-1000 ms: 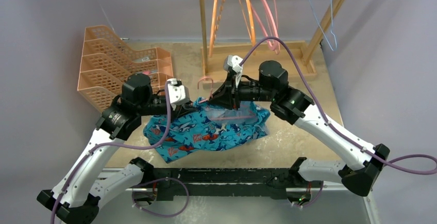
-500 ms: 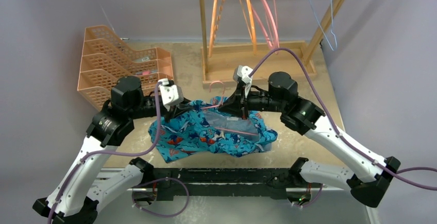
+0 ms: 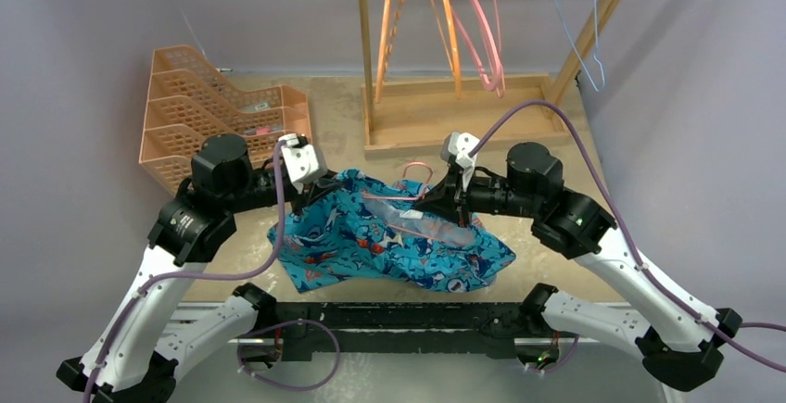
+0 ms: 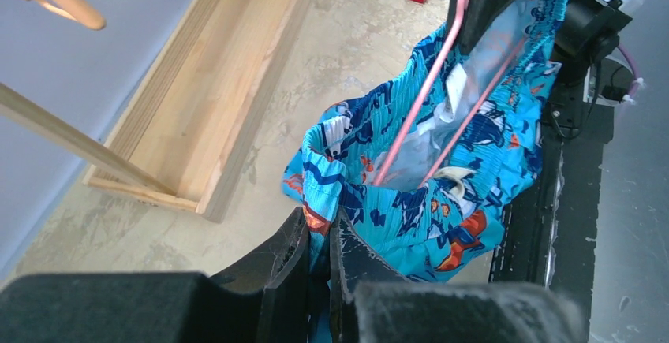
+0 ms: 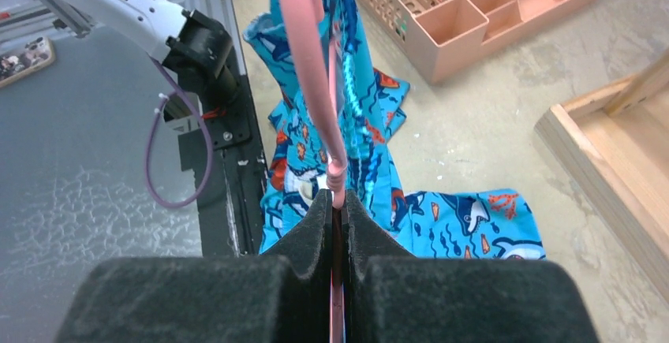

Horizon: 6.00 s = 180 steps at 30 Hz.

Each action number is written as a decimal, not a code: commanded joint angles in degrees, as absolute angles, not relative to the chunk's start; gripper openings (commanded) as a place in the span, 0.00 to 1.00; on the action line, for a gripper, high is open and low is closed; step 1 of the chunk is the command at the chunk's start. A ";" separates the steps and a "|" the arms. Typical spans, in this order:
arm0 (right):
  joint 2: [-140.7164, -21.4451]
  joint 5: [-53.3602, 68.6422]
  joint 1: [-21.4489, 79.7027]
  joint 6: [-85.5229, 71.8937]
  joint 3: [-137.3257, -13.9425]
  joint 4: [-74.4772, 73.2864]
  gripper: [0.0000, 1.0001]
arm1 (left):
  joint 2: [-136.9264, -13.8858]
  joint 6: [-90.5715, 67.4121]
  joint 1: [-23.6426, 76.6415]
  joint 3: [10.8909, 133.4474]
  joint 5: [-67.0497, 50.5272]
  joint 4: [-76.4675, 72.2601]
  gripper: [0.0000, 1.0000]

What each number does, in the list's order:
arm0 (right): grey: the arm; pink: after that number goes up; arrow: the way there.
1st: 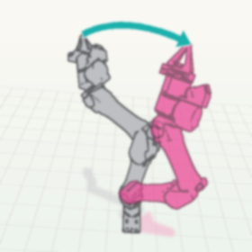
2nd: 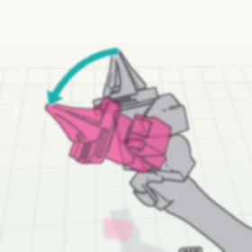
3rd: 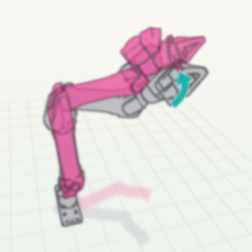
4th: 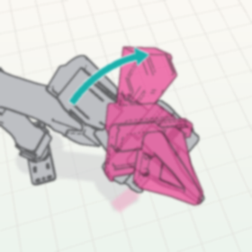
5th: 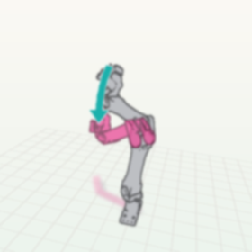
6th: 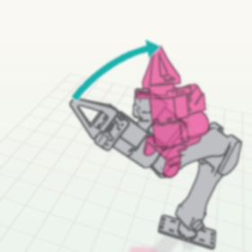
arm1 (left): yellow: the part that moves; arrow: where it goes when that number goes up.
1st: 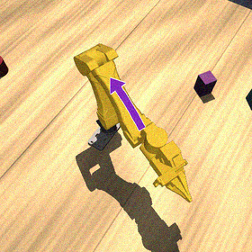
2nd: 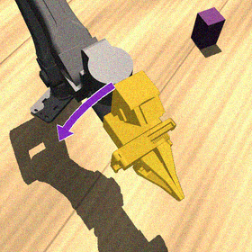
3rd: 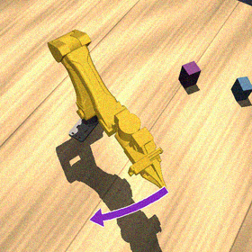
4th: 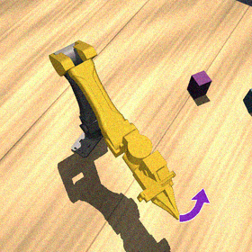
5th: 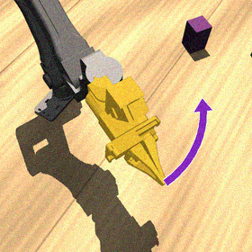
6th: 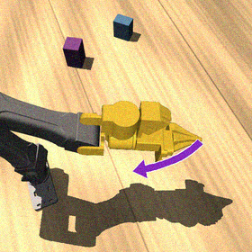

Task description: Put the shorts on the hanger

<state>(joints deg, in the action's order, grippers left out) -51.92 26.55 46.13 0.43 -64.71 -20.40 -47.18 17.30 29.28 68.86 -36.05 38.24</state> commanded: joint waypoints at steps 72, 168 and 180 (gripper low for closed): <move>-69.11 -17.28 11.72 -9.85 -92.53 -43.79 0.00 | -49.69 -20.90 29.10 42.02 1.65 9.03 0.80; -88.98 -8.39 4.66 0.29 -113.33 -15.15 0.83 | -46.74 -19.36 29.09 41.58 2.42 10.25 0.81; -70.43 -4.16 4.66 -7.34 -96.51 -21.64 1.00 | -50.60 -23.79 29.11 52.37 14.31 18.02 0.87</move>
<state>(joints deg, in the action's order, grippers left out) -75.92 -7.29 4.80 -2.70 -98.15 -19.66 -49.45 -21.52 29.28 45.21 8.49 16.08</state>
